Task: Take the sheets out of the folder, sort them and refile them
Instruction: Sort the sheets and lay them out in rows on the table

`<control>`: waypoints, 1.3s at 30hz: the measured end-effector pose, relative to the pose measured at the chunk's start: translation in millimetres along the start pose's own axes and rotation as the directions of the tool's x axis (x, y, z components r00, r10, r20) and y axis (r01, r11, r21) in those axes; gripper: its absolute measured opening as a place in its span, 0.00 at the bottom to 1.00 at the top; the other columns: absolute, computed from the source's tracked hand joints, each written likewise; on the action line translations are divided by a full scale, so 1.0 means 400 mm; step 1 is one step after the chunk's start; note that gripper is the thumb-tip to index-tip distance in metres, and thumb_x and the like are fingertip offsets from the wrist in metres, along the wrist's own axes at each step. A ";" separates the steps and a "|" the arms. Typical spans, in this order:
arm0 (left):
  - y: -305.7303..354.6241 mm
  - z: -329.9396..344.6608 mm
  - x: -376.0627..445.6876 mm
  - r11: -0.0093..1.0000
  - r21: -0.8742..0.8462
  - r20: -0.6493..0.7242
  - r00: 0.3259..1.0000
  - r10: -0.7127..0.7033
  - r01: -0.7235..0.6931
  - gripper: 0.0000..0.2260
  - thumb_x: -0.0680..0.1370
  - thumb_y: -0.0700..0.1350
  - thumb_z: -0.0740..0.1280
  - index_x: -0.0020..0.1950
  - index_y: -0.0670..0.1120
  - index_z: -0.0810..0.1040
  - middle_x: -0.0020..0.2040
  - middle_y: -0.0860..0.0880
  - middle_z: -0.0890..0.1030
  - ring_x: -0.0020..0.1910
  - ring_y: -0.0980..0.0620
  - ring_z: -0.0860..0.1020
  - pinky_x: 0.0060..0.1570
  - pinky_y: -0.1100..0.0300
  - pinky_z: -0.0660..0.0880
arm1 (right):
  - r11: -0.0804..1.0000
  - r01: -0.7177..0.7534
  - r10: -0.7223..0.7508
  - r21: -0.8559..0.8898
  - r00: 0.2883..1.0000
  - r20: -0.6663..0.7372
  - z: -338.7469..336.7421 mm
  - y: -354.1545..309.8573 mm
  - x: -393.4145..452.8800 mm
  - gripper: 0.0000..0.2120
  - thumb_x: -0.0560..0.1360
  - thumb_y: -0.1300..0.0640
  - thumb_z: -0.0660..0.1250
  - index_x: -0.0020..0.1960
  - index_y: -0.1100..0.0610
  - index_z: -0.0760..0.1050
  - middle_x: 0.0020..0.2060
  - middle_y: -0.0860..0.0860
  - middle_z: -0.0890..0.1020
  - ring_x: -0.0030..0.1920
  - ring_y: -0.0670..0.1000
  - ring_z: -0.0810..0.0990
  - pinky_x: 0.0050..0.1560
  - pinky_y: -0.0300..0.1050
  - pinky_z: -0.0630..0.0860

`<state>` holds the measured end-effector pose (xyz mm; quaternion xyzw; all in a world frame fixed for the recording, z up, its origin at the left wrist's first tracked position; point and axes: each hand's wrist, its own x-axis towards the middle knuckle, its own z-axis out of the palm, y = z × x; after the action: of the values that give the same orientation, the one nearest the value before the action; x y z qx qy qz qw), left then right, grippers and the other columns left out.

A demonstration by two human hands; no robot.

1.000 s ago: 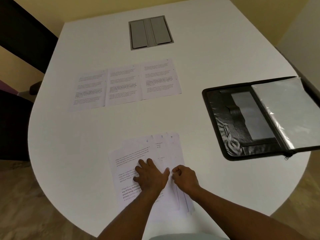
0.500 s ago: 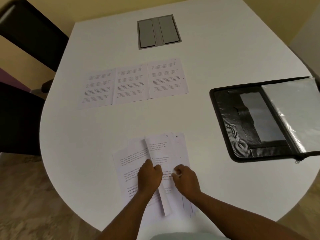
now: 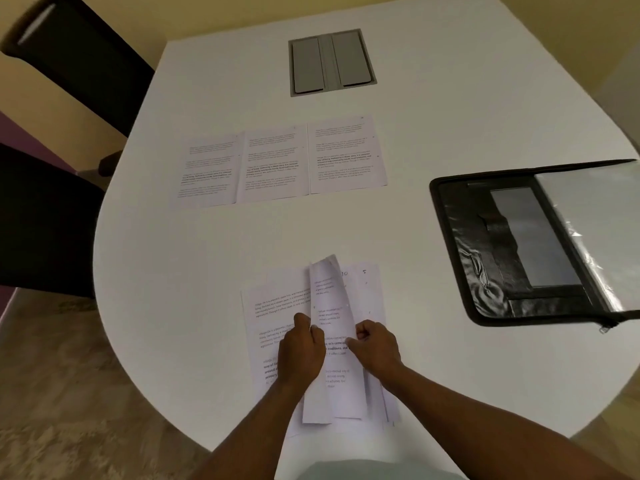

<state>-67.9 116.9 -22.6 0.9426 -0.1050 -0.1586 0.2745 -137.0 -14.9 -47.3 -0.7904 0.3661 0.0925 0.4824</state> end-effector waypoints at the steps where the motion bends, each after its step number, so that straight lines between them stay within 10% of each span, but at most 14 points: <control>1: 0.004 -0.001 0.000 1.000 0.000 0.005 1.000 -0.003 0.003 0.04 0.82 0.45 0.58 0.51 0.44 0.67 0.33 0.52 0.72 0.30 0.53 0.72 0.26 0.66 0.61 | 1.000 0.020 -0.020 -0.002 1.000 0.015 0.000 -0.005 -0.001 0.09 0.75 0.50 0.71 0.46 0.53 0.74 0.44 0.49 0.80 0.42 0.47 0.78 0.44 0.35 0.74; 5: 0.004 -0.012 -0.010 0.998 -0.059 0.064 0.998 0.021 -0.018 0.27 0.82 0.45 0.60 0.78 0.50 0.52 0.45 0.56 0.73 0.38 0.51 0.80 0.34 0.68 0.70 | 0.976 0.214 -0.216 0.025 0.968 0.127 0.005 -0.032 -0.028 0.14 0.80 0.44 0.61 0.57 0.51 0.79 0.53 0.44 0.81 0.51 0.43 0.78 0.53 0.32 0.72; 13: -0.003 -0.020 -0.002 0.982 -0.189 0.108 0.994 0.031 -0.010 0.25 0.77 0.64 0.56 0.66 0.50 0.74 0.60 0.53 0.80 0.57 0.51 0.80 0.53 0.62 0.76 | 0.973 0.229 -0.219 0.007 0.921 0.323 0.020 -0.030 -0.052 0.18 0.83 0.48 0.57 0.70 0.50 0.72 0.68 0.48 0.75 0.65 0.47 0.74 0.65 0.36 0.67; 19: 0.000 -0.014 -0.004 0.994 -0.100 0.086 0.996 -0.025 0.033 0.17 0.81 0.49 0.61 0.68 0.45 0.71 0.64 0.46 0.78 0.58 0.45 0.79 0.54 0.57 0.76 | 0.984 0.109 -0.120 -0.140 0.990 -0.071 0.015 0.011 -0.053 0.21 0.77 0.53 0.67 0.69 0.55 0.69 0.67 0.50 0.71 0.68 0.50 0.69 0.68 0.43 0.67; 23: 0.002 -0.015 -0.006 0.994 -0.106 0.063 0.998 -0.015 0.021 0.16 0.81 0.48 0.61 0.68 0.45 0.71 0.62 0.46 0.79 0.57 0.46 0.79 0.53 0.58 0.76 | 0.983 0.073 -0.088 -0.171 0.993 -0.083 0.006 0.015 -0.050 0.25 0.77 0.53 0.68 0.71 0.55 0.67 0.70 0.51 0.68 0.71 0.52 0.66 0.70 0.45 0.64; 30: -0.002 -0.010 -0.005 0.995 -0.096 0.049 0.999 -0.006 0.011 0.18 0.81 0.48 0.60 0.71 0.46 0.68 0.63 0.47 0.79 0.56 0.46 0.80 0.52 0.57 0.78 | 0.999 -0.050 0.049 -0.004 0.994 -0.099 -0.011 -0.006 -0.011 0.24 0.75 0.54 0.70 0.69 0.55 0.69 0.57 0.50 0.77 0.58 0.51 0.77 0.60 0.46 0.75; 35: 0.006 -0.025 -0.008 0.992 -0.120 0.031 0.999 -0.020 0.023 0.36 0.81 0.44 0.60 0.77 0.55 0.37 0.43 0.53 0.76 0.32 0.55 0.76 0.30 0.69 0.72 | 0.995 0.091 -0.087 0.031 0.989 -0.124 -0.020 -0.032 -0.035 0.06 0.77 0.55 0.68 0.54 0.52 0.77 0.45 0.44 0.80 0.43 0.44 0.80 0.50 0.43 0.80; 39: 0.000 -0.023 -0.009 0.995 -0.099 0.008 1.000 0.020 -0.019 0.23 0.82 0.48 0.59 0.77 0.57 0.58 0.46 0.49 0.82 0.37 0.55 0.79 0.36 0.70 0.73 | 0.978 0.206 -0.205 0.031 0.978 -0.033 -0.004 -0.042 -0.057 0.04 0.78 0.51 0.67 0.49 0.49 0.80 0.40 0.40 0.81 0.37 0.38 0.80 0.39 0.26 0.73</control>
<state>-68.1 122.7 -14.3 0.9259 -0.1076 -0.1653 0.3221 -142.5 -0.5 -23.5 -0.8170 0.2911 0.0241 0.4971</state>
